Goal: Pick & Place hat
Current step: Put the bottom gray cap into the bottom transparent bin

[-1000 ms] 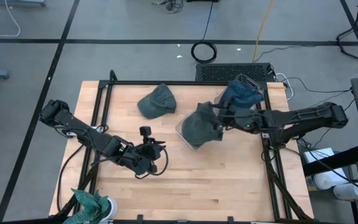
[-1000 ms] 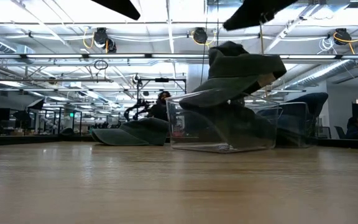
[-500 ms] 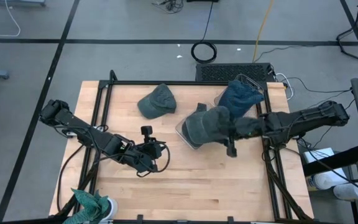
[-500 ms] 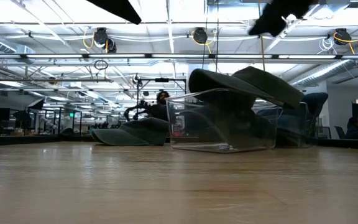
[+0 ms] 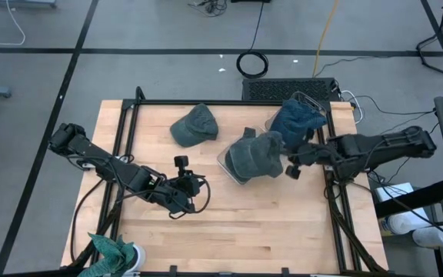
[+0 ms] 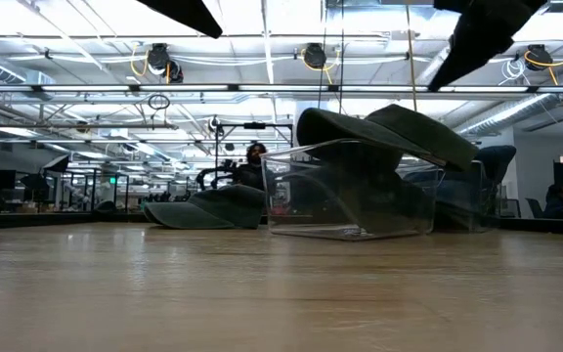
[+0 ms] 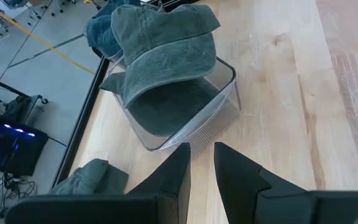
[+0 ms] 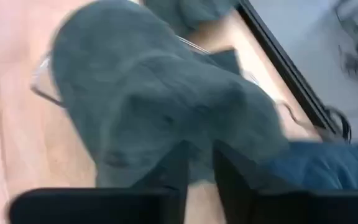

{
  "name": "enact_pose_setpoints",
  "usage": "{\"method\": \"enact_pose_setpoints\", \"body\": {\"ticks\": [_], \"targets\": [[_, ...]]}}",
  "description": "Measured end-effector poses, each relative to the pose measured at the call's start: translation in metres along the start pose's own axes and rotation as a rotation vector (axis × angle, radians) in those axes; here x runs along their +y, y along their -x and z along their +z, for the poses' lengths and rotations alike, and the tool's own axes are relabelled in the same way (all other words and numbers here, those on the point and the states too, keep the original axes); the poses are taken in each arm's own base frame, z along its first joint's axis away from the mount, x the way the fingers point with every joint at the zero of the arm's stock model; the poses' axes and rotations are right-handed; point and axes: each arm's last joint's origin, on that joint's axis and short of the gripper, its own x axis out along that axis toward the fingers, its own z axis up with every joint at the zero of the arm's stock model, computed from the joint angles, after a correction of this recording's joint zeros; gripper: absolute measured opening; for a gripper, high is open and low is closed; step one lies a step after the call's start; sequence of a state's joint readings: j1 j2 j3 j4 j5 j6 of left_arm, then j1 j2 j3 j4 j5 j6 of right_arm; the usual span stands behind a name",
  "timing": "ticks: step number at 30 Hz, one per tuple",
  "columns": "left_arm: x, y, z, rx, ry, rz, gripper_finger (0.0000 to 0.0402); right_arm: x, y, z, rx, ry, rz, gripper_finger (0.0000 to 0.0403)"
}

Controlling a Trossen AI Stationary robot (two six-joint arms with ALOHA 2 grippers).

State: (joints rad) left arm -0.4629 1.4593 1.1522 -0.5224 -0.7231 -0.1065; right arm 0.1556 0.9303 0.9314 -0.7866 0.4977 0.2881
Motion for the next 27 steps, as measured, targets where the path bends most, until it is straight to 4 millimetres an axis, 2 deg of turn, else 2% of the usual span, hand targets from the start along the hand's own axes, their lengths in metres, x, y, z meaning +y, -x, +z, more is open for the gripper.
{"method": "enact_pose_setpoints", "body": {"ticks": [3, 6, 10, 15, 20, 27], "targets": [[0.0, 0.0, 0.0, 0.0, 0.0, 0.0, 0.0081, -0.015, 0.006, -0.009, 0.049, -0.094, -0.065, 0.0108], [0.0, 0.0, 0.0, 0.0, 0.0, 0.0, 0.0081, -0.024, 0.003, -0.022, 0.05, -0.198, -0.123, 0.0163], [0.0, 0.0, 0.0, 0.0, 0.001, 0.0, 0.0081, -0.027, -0.014, -0.036, 0.034, -0.328, -0.069, 0.0229], [0.0, 0.0, 0.0, 0.0, -0.003, 0.0, 0.0081, -0.025, -0.042, -0.05, 0.0, -0.426, 0.082, 0.0286], [0.001, -0.001, 0.0, 0.002, -0.005, 0.003, 0.0081, -0.026, -0.058, -0.056, -0.089, -0.47, 0.113, 0.0309], [0.001, -0.001, 0.0, 0.002, -0.006, 0.003, 0.0081, -0.03, -0.068, -0.06, -0.163, -0.506, 0.151, 0.0301]]}}
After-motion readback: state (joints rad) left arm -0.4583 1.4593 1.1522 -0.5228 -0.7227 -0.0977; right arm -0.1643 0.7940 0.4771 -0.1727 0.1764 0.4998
